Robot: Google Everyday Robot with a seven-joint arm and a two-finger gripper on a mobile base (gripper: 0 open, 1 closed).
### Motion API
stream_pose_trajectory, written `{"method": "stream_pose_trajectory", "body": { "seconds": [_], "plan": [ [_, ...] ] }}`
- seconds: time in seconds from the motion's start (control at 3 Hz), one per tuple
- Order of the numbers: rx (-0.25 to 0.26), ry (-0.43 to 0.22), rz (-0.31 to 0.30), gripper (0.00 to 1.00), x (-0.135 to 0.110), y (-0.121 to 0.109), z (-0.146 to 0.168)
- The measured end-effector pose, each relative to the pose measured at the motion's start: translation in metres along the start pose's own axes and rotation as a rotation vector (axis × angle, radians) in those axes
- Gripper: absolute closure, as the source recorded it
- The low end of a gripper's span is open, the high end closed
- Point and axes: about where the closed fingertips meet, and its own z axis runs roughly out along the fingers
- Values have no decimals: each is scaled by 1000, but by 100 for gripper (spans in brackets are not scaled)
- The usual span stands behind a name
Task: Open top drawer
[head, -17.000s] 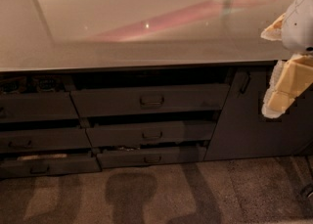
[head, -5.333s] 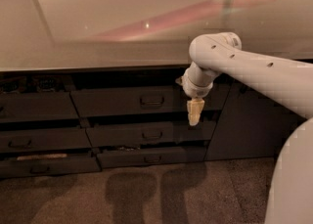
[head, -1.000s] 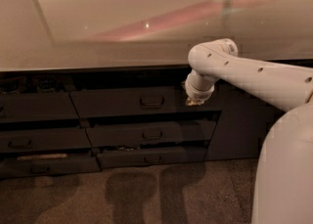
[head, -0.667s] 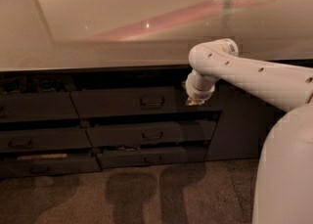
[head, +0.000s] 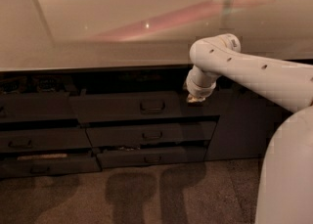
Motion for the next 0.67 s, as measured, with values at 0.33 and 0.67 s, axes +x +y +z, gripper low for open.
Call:
{"method": "stream_pose_trajectory", "body": {
  "seconds": [0.33,0.67],
  "plan": [
    [0,0,0,100,-1,-4,-14],
    [0,0,0,100,-1,-3,-14]
  ]
}}
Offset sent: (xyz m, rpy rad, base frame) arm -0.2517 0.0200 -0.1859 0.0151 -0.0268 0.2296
